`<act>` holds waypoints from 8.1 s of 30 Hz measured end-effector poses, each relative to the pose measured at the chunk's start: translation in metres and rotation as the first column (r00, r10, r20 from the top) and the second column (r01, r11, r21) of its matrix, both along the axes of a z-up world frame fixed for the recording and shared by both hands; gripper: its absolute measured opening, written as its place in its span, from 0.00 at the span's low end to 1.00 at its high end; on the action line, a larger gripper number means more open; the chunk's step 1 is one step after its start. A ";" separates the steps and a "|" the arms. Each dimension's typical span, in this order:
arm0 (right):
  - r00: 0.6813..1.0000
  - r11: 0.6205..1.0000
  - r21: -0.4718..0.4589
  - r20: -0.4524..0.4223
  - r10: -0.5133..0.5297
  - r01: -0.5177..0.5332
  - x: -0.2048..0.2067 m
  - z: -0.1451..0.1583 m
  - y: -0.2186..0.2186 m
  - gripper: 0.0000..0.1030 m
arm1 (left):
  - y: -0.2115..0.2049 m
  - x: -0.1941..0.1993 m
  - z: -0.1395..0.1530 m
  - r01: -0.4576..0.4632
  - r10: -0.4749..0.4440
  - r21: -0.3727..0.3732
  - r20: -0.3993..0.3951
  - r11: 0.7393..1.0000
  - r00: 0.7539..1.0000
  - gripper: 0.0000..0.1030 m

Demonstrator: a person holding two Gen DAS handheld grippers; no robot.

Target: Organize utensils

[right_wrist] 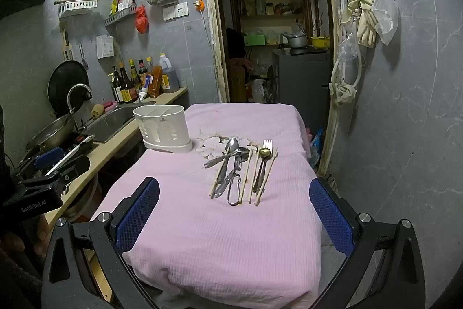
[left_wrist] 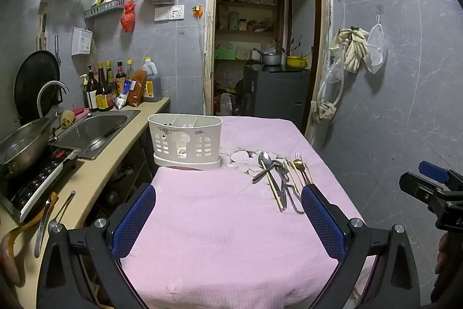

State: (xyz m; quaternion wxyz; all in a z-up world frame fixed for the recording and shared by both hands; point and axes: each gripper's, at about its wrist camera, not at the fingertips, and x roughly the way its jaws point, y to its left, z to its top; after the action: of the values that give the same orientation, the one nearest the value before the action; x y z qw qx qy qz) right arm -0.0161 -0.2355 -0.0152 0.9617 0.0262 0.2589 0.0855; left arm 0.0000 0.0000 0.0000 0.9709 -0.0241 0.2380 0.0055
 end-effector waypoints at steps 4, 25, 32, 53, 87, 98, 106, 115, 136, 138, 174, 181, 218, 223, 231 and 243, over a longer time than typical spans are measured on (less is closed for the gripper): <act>1.000 1.000 0.000 0.002 0.000 0.000 0.000 0.001 -0.001 0.99 | 0.000 0.000 0.000 0.000 0.000 -0.001 -0.001 1.000 1.000 0.98; 1.000 1.000 -0.002 0.011 0.006 -0.006 -0.001 0.008 -0.001 0.99 | 0.000 0.000 0.000 0.000 0.000 0.000 0.005 1.000 1.000 0.98; 1.000 1.000 -0.003 0.013 0.006 -0.005 -0.001 0.007 -0.001 0.99 | 0.000 0.000 0.000 0.000 0.000 -0.001 0.006 1.000 1.000 0.98; 1.000 1.000 -0.004 0.015 0.006 -0.006 -0.001 0.009 -0.001 0.99 | 0.000 0.000 0.000 -0.001 0.001 -0.001 0.009 1.000 1.000 0.98; 1.000 1.000 -0.007 0.018 0.004 -0.004 -0.002 0.008 -0.001 0.99 | 0.000 0.000 0.000 0.000 0.000 -0.003 0.012 1.000 1.000 0.98; 1.000 1.000 -0.005 0.018 -0.002 0.002 0.001 0.011 -0.009 0.99 | 0.000 0.000 0.000 0.001 -0.001 -0.002 0.013 1.000 1.000 0.98; 0.999 1.000 -0.017 0.043 -0.009 0.009 0.003 0.011 -0.017 0.99 | 0.000 0.000 0.000 0.002 -0.002 0.002 0.019 1.000 1.000 0.98; 0.993 1.000 -0.014 0.114 -0.020 0.022 0.007 0.021 -0.023 0.99 | -0.015 0.013 0.016 -0.009 0.008 0.016 0.073 1.000 0.997 0.98; 0.958 0.976 -0.060 0.213 -0.193 0.210 0.072 0.054 0.025 0.99 | 0.027 0.095 0.041 0.097 -0.098 0.016 0.236 0.995 0.967 0.98; 0.952 0.972 -0.045 0.218 -0.216 0.230 0.075 0.060 0.028 0.99 | 0.032 0.109 0.039 0.110 -0.107 0.002 0.229 0.994 0.967 0.98; 0.977 0.989 0.132 -0.209 -0.033 0.061 0.303 -0.125 -0.054 0.48 | -0.044 0.325 -0.112 0.158 -0.168 -0.079 -0.136 0.984 0.976 0.84; 0.963 0.988 0.153 -0.263 0.066 -0.026 0.341 -0.167 -0.055 0.38 | -0.044 0.364 -0.147 0.193 -0.224 -0.149 -0.226 0.970 0.948 0.57; 0.828 0.918 0.273 -0.409 0.383 -0.289 0.385 -0.203 -0.027 0.07 | -0.058 0.410 -0.183 0.411 -0.483 -0.254 -0.437 0.876 0.759 0.11; 0.851 0.928 0.260 -0.388 0.355 -0.268 0.381 -0.191 -0.023 0.04 | -0.056 0.409 -0.179 0.402 -0.464 -0.232 -0.453 0.886 0.761 0.07; 0.911 0.960 0.196 -0.323 0.255 -0.199 0.370 -0.159 -0.022 0.04 | -0.053 0.392 -0.154 0.343 -0.365 -0.134 -0.447 0.930 0.816 0.02; 0.986 0.978 0.187 -0.123 0.112 -0.088 0.341 -0.090 0.000 0.04 | -0.012 0.327 -0.096 0.114 -0.104 0.035 -0.218 0.993 0.970 0.02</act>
State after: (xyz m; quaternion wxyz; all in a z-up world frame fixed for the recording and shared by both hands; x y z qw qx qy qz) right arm 0.3249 -0.2359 -0.1056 0.9304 0.1061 0.3145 0.1553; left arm 0.3273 -0.0118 -0.0960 0.9385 0.0125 0.3427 -0.0395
